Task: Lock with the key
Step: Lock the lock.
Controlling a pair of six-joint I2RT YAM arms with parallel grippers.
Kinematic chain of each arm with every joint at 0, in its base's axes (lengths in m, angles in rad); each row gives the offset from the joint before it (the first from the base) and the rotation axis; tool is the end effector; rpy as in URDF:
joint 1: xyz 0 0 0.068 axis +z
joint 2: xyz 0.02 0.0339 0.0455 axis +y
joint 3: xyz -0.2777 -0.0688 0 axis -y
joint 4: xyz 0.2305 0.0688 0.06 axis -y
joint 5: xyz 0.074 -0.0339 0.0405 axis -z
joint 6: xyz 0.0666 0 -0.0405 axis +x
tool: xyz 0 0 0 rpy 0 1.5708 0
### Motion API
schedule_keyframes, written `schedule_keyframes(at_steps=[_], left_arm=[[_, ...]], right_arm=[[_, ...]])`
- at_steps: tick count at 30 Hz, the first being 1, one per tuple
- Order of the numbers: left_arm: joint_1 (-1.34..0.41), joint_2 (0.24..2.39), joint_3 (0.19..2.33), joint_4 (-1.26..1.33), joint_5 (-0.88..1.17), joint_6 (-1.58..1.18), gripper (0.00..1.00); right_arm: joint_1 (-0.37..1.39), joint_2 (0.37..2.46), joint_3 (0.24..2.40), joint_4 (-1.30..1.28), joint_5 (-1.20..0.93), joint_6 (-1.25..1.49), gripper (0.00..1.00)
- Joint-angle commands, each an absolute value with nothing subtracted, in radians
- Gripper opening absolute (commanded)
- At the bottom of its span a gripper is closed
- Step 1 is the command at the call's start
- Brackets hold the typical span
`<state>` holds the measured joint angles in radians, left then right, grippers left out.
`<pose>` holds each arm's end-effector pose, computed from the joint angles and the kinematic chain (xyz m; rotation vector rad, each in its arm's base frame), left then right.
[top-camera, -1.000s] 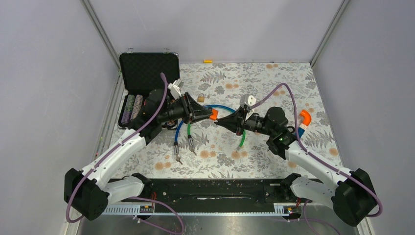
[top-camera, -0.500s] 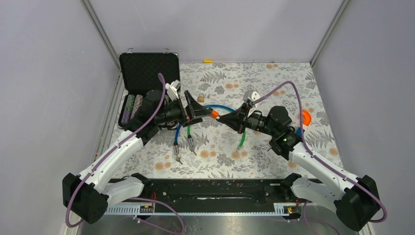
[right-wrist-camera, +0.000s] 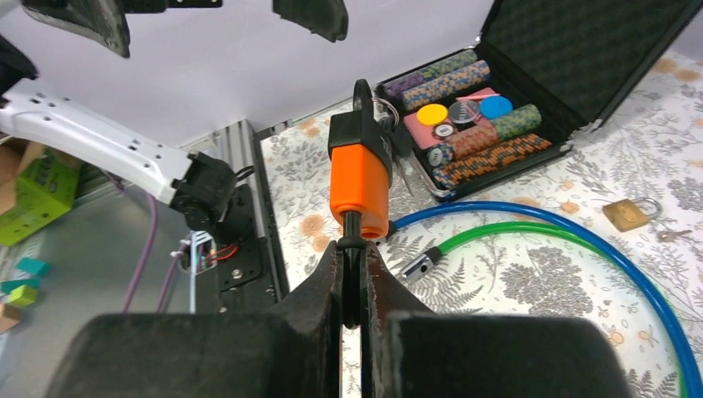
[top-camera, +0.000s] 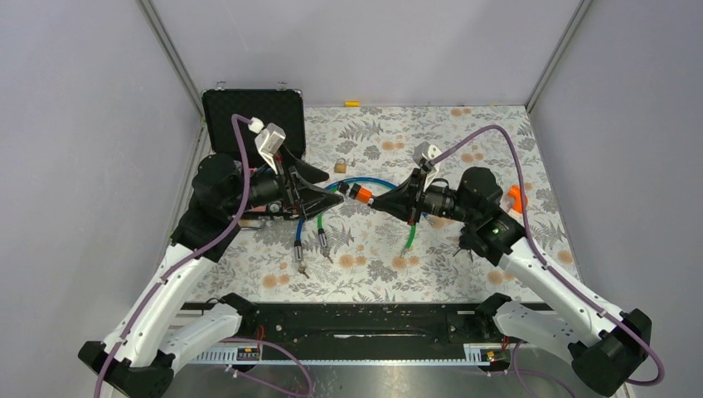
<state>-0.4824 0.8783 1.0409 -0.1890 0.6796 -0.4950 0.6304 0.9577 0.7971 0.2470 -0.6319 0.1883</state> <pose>0.1455 -0.1235 0.4204 0.5597 1.6596 -1.2741 0.1582 0.1642 0.3740 -0.8590 1.3597 1.1118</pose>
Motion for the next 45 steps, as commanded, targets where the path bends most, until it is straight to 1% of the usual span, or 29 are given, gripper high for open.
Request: schedule_keyframes(at_steps=[1,3,7,9,11,12,14,16,18,19,20,21,24,25,28,30,31,32,33,34,36,37,38,40,41,42,43,45], left_arm=[[-0.481,0.934,1.090,-0.090,0.900,-0.294,0.99],[-0.486,0.970,1.095,-0.088,0.948,-0.257,0.99],[-0.511,1.032,1.116,-0.086,0.973,-0.216,0.99],[-0.535,1.051,1.123,-0.072,1.002,-0.197,0.96],[-0.542,1.068,1.109,-0.034,1.072,-0.189,0.80],[-0.543,1.072,1.099,-0.010,1.126,-0.195,0.74],[-0.543,1.074,1.073,0.045,1.147,-0.216,0.61],[-0.541,1.072,1.048,0.096,1.156,-0.249,0.52],[-0.543,1.076,1.039,0.113,1.168,-0.265,0.41],[-0.543,1.081,1.036,0.128,1.176,-0.279,0.38],[-0.542,1.085,1.032,0.140,1.184,-0.291,0.37],[-0.542,1.090,1.029,0.145,1.189,-0.298,0.39],[-0.543,1.103,1.024,0.147,1.196,-0.305,0.53],[-0.542,1.106,1.022,0.148,1.202,-0.306,0.56],[-0.543,1.111,1.020,0.153,1.222,-0.311,0.59],[-0.543,1.110,1.017,0.151,1.225,-0.309,0.56],[-0.543,1.107,1.015,0.151,1.226,-0.308,0.52],[-0.543,1.107,1.017,0.151,1.226,-0.310,0.44],[-0.543,1.106,1.017,0.152,1.224,-0.314,0.38],[-0.543,1.107,1.018,0.157,1.221,-0.322,0.24],[-0.543,1.105,1.022,0.169,1.207,-0.339,0.04],[-0.543,1.103,1.023,0.177,1.193,-0.350,0.00],[-0.543,1.100,1.024,0.186,1.170,-0.361,0.00],[-0.542,1.097,1.025,0.198,1.114,-0.384,0.00],[-0.540,1.097,1.026,0.201,1.090,-0.395,0.00],[-0.539,1.097,1.028,0.207,1.073,-0.409,0.00],[-0.536,1.096,1.030,0.215,1.060,-0.423,0.00],[-0.533,1.092,1.032,0.228,1.051,-0.445,0.00]], right_arm=[[0.639,0.929,0.925,0.137,-0.736,0.212,0.00],[0.640,0.929,0.949,0.099,-0.766,0.213,0.00],[0.640,0.951,1.014,0.010,-0.816,0.206,0.00],[0.640,0.964,1.034,-0.043,-0.833,0.204,0.00],[0.639,0.973,1.044,-0.054,-0.834,0.212,0.00],[0.640,0.976,1.047,-0.055,-0.832,0.216,0.00],[0.639,0.979,1.051,-0.051,-0.836,0.229,0.00],[0.640,0.979,1.050,-0.039,-0.836,0.241,0.00],[0.640,0.980,1.046,-0.028,-0.839,0.255,0.00],[0.639,0.984,1.046,-0.024,-0.844,0.260,0.00],[0.640,0.985,1.045,-0.016,-0.846,0.267,0.00],[0.640,0.987,1.044,-0.011,-0.847,0.276,0.00],[0.639,0.990,1.036,0.050,-0.857,0.304,0.00],[0.640,0.992,1.035,0.061,-0.862,0.312,0.00],[0.639,0.999,1.035,0.078,-0.863,0.325,0.00],[0.638,1.002,1.037,0.082,-0.861,0.327,0.00],[0.640,1.003,1.036,0.089,-0.861,0.331,0.00],[0.639,1.005,1.035,0.092,-0.860,0.335,0.00],[0.640,1.006,1.035,0.096,-0.856,0.337,0.00],[0.639,1.008,1.037,0.095,-0.847,0.345,0.00],[0.638,1.013,1.047,0.082,-0.828,0.349,0.00],[0.639,1.013,1.046,0.080,-0.817,0.352,0.07],[0.640,1.013,1.044,0.080,-0.802,0.354,0.18],[0.639,1.005,1.034,0.074,-0.750,0.352,0.45],[0.639,0.998,1.027,0.068,-0.722,0.347,0.55],[0.638,0.987,1.016,0.065,-0.697,0.340,0.63],[0.637,0.976,1.006,0.066,-0.673,0.338,0.68],[0.637,0.946,0.978,0.085,-0.644,0.344,0.73]])
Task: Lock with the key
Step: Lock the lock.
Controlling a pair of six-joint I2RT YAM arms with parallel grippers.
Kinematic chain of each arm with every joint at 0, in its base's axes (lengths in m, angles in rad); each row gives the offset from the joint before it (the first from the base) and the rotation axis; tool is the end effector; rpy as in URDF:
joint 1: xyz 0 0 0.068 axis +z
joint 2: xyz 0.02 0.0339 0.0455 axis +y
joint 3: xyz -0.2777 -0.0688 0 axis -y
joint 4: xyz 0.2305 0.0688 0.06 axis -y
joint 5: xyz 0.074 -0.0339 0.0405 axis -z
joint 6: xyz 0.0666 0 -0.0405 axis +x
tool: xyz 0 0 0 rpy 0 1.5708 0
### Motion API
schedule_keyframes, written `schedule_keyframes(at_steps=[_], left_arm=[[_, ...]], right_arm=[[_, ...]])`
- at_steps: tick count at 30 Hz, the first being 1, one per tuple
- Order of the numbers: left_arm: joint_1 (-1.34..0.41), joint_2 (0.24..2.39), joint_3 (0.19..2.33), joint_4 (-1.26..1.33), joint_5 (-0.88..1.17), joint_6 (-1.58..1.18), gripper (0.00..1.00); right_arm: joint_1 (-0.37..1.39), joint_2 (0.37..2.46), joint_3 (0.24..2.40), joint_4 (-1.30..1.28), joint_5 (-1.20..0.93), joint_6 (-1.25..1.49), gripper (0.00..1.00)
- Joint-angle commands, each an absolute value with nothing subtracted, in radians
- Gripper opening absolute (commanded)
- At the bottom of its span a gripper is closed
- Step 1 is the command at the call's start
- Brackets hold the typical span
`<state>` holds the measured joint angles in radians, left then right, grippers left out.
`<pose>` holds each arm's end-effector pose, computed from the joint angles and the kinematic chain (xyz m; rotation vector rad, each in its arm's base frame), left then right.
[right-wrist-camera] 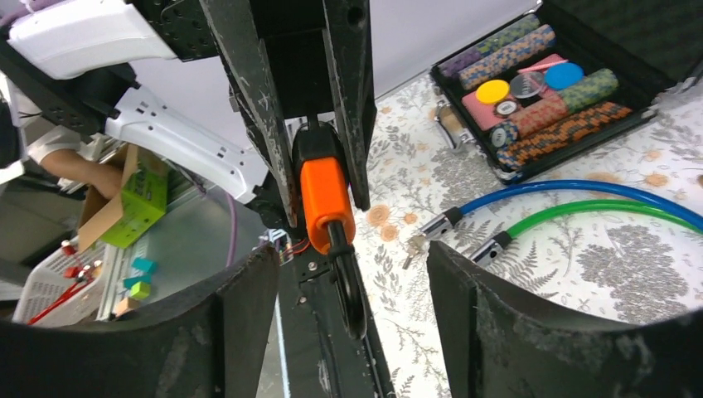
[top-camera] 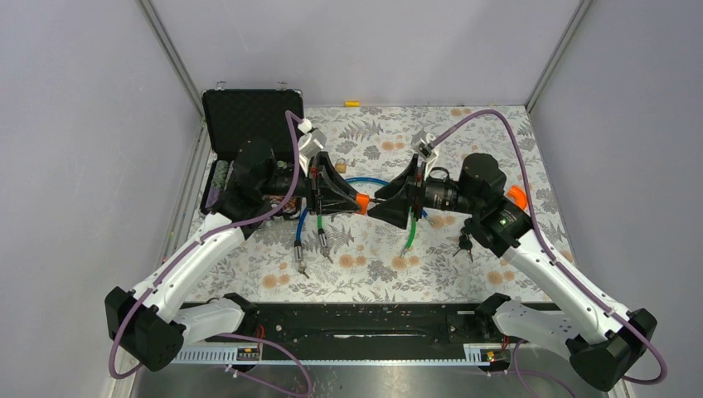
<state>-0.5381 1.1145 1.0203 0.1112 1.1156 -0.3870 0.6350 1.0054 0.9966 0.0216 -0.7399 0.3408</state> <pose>0.1720 -0.1723 0.4026 1.0779 1.4446 -1.5404 0.1548 0.1699 0.4075 -0.8601 1.4975 1.3138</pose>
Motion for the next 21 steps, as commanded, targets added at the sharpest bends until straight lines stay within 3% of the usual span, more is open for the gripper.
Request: schedule_keyframes(at_steps=[1,9,14,19,21], left_arm=[[-0.531,1.087,1.031,0.239,1.052,-0.452,0.00],[-0.528,1.079,1.057,0.233,1.074,-0.473,0.00],[-0.528,1.087,1.027,0.424,1.133,-0.614,0.00],[-0.528,1.095,1.022,0.457,1.145,-0.653,0.00],[-0.531,1.096,1.015,0.452,1.145,-0.656,0.00]], right_arm=[[0.637,0.925,0.964,0.103,-0.638,0.355,0.74],[0.634,0.858,0.887,0.198,-0.662,0.438,0.62],[0.635,0.879,0.908,0.237,-0.725,0.495,0.42],[0.635,0.902,0.904,0.269,-0.715,0.519,0.02],[0.635,0.911,0.903,0.293,-0.710,0.528,0.00]])
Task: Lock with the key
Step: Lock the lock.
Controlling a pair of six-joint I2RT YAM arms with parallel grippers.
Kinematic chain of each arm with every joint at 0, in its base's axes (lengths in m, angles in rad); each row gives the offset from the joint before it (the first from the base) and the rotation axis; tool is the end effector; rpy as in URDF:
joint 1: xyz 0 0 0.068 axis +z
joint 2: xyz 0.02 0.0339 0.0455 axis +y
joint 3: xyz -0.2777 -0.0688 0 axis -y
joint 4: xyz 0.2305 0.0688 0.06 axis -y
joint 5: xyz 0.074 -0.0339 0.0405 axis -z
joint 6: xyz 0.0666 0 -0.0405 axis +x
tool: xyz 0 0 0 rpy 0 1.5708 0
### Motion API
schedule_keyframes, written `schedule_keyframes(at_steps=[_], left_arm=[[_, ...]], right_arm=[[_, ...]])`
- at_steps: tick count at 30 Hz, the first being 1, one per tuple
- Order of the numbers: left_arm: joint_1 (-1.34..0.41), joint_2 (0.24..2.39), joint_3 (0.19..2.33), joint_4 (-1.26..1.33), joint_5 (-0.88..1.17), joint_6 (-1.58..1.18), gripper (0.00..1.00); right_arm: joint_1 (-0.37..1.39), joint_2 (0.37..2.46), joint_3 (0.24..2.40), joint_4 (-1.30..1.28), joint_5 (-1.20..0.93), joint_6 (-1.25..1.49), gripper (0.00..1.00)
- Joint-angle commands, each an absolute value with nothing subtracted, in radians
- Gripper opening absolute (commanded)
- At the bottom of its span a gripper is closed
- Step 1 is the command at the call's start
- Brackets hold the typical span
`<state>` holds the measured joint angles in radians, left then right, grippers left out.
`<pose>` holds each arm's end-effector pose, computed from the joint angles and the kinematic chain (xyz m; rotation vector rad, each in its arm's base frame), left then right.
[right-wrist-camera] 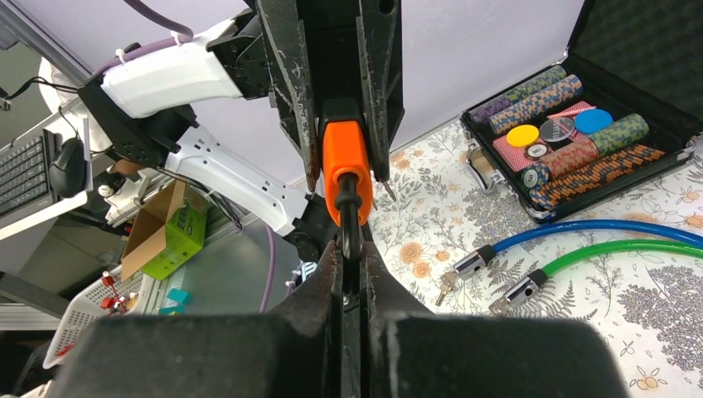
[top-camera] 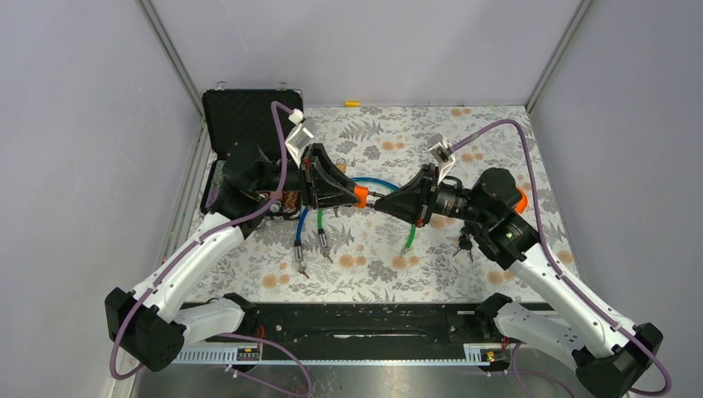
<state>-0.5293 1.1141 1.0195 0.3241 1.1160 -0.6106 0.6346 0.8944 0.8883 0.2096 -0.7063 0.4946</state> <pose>0.1711 -0.1694 0.4242 1.0027 1.3869 -1.6217 0.1347 0.1529 0.4138 -0.7479 1.3858 1.3891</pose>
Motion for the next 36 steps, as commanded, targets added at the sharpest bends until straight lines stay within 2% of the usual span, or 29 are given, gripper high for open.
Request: schedule_keyframes(at_steps=[1,23,28,32,33,36], left_arm=[[-0.533,1.096,1.008,0.448,1.144,-0.658,0.00],[-0.662,1.206,0.940,0.399,1.051,-0.636,0.00],[-0.650,1.174,0.954,0.328,0.973,-0.595,0.00],[-0.598,1.126,0.953,0.344,0.859,-0.657,0.00],[-0.580,1.111,0.944,0.369,0.827,-0.697,0.00],[-0.537,1.068,0.893,0.488,0.738,-0.837,0.00]], right_arm=[[0.635,0.917,0.902,0.307,-0.709,0.534,0.00],[0.731,1.064,0.928,0.439,-0.672,0.542,0.00],[0.733,1.033,0.921,0.376,-0.619,0.511,0.00],[0.730,0.988,0.933,0.238,-0.489,0.466,0.00],[0.732,0.977,0.929,0.222,-0.448,0.465,0.05],[0.732,0.938,0.879,0.264,-0.390,0.508,0.39]])
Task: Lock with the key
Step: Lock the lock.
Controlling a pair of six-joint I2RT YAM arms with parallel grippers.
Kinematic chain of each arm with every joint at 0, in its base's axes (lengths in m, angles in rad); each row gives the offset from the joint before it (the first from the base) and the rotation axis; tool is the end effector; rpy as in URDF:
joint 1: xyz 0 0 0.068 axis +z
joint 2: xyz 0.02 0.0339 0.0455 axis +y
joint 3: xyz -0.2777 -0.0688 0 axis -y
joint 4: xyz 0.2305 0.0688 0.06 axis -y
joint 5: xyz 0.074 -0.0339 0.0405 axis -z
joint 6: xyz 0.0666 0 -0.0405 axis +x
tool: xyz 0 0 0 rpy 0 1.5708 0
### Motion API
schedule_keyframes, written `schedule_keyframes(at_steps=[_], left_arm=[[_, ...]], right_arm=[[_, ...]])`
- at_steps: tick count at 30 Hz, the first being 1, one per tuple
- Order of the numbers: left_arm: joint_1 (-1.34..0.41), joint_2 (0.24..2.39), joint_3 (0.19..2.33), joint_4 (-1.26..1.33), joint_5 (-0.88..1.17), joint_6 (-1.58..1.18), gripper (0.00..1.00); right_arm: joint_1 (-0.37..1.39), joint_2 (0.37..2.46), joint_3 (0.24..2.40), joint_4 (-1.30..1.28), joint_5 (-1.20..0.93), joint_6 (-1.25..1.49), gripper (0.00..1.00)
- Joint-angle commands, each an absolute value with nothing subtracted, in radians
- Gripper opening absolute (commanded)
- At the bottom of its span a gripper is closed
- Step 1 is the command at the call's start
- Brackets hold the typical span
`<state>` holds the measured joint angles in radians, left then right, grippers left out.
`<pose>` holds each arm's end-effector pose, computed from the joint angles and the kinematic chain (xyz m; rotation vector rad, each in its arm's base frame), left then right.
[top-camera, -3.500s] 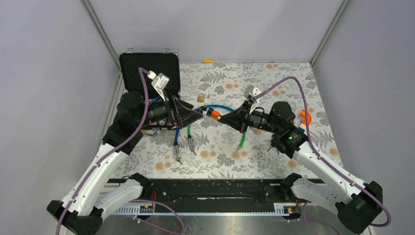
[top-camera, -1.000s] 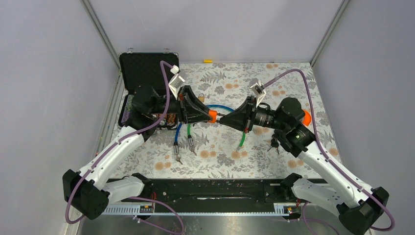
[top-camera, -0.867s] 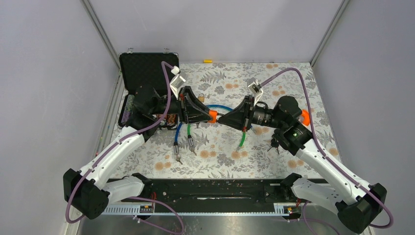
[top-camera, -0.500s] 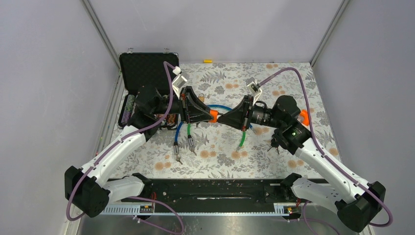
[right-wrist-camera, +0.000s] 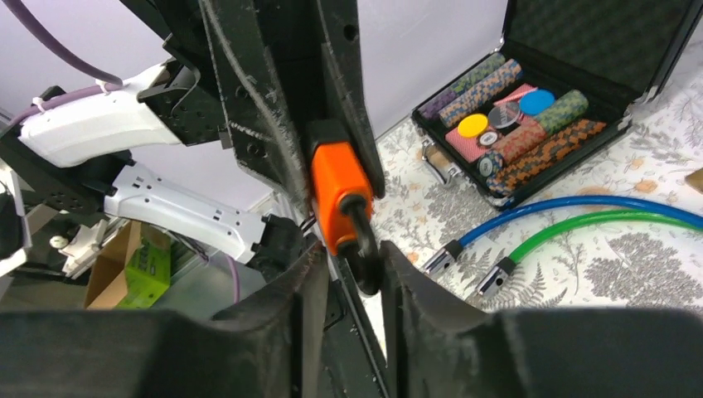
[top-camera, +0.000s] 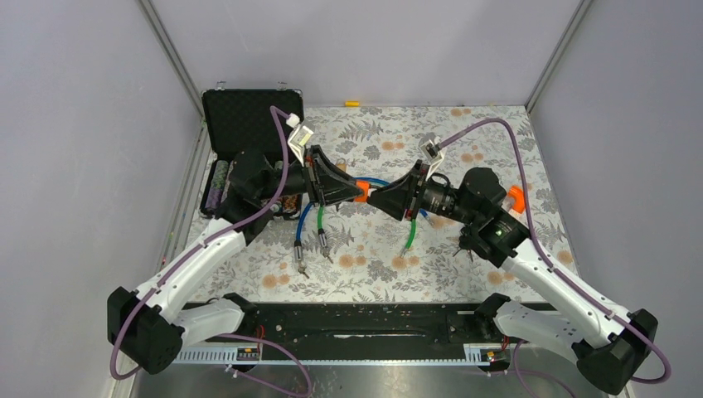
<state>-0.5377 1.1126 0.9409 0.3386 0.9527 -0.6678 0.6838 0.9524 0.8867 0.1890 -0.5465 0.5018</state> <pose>0.1831 -0.1724 0.4010 0.7928 1.5124 -1.5968 0.1509 0.1676 0.4006 -0.6275 1.4921 1.3341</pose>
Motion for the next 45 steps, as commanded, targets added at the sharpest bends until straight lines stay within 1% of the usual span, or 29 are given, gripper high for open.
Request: schedule_keyframes(at_steps=[1,3,4,6,9,14,17,18,20,21,25,26,27,28,29,30,31,32,33,35,38,40,42,45], left_arm=[[-0.530,1.057,0.879,0.526,0.719,-0.880,0.00],[-0.525,1.047,0.862,0.570,0.680,-0.955,0.00],[-0.525,1.048,0.858,0.588,0.677,-0.989,0.00],[-0.524,1.050,0.843,0.657,0.690,-1.067,0.00],[-0.524,1.050,0.816,0.766,0.682,-1.158,0.00],[-0.524,1.045,0.812,0.810,0.670,-1.212,0.00],[-0.524,1.043,0.812,0.812,0.669,-1.218,0.00],[-0.525,1.045,0.813,0.811,0.671,-1.217,0.00],[-0.525,1.049,0.819,0.802,0.671,-1.215,0.00],[-0.525,1.052,0.820,0.800,0.673,-1.215,0.00],[-0.523,1.053,0.821,0.791,0.674,-1.213,0.00],[-0.524,1.052,0.822,0.787,0.675,-1.211,0.04],[-0.523,1.051,0.824,0.781,0.676,-1.208,0.12],[-0.523,1.051,0.827,0.772,0.678,-1.201,0.24],[-0.523,1.049,0.829,0.760,0.678,-1.193,0.37],[-0.523,1.045,0.833,0.746,0.678,-1.182,0.54],[-0.523,1.040,0.836,0.727,0.676,-1.168,0.65],[-0.522,1.033,0.839,0.703,0.673,-1.147,0.72],[-0.520,1.022,0.842,0.667,0.673,-1.120,0.77],[-0.515,1.005,0.845,0.614,0.693,-1.055,0.81],[-0.495,1.006,0.873,0.561,0.846,-0.920,0.82],[-0.484,1.014,0.927,0.451,0.879,-0.829,0.82],[-0.479,1.027,0.954,0.400,0.918,-0.769,0.79],[-0.467,1.043,0.959,0.389,0.992,-0.744,0.74]], right_arm=[[0.732,0.926,0.861,0.297,-0.383,0.524,0.48],[0.731,0.907,0.829,0.363,-0.384,0.556,0.61],[0.731,0.904,0.819,0.393,-0.386,0.571,0.65],[0.732,0.907,0.810,0.439,-0.369,0.611,0.70],[0.732,0.924,0.801,0.512,-0.305,0.702,0.72],[0.731,0.972,0.748,0.737,-0.207,0.860,0.70],[0.731,1.014,0.783,0.766,-0.210,0.880,0.64],[0.731,1.028,0.801,0.761,-0.219,0.878,0.60],[0.731,1.057,0.836,0.753,-0.237,0.886,0.47],[0.731,1.065,0.844,0.763,-0.240,0.894,0.42],[0.730,1.069,0.839,0.788,-0.227,0.908,0.18],[0.730,1.066,0.836,0.789,-0.221,0.908,0.13],[0.730,1.062,0.832,0.790,-0.216,0.910,0.07],[0.731,1.058,0.829,0.790,-0.210,0.910,0.01],[0.731,1.052,0.827,0.785,-0.205,0.910,0.00],[0.731,1.044,0.826,0.779,-0.198,0.905,0.00],[0.732,1.037,0.827,0.767,-0.193,0.901,0.00],[0.731,1.028,0.829,0.755,-0.189,0.896,0.00],[0.730,1.019,0.834,0.738,-0.187,0.886,0.00],[0.731,0.999,0.847,0.705,-0.195,0.864,0.00],[0.731,0.985,0.886,0.631,-0.238,0.848,0.00],[0.731,0.979,0.901,0.609,-0.273,0.853,0.00],[0.730,0.971,0.904,0.597,-0.290,0.852,0.00],[0.732,0.949,0.908,0.564,-0.299,0.837,0.00]])
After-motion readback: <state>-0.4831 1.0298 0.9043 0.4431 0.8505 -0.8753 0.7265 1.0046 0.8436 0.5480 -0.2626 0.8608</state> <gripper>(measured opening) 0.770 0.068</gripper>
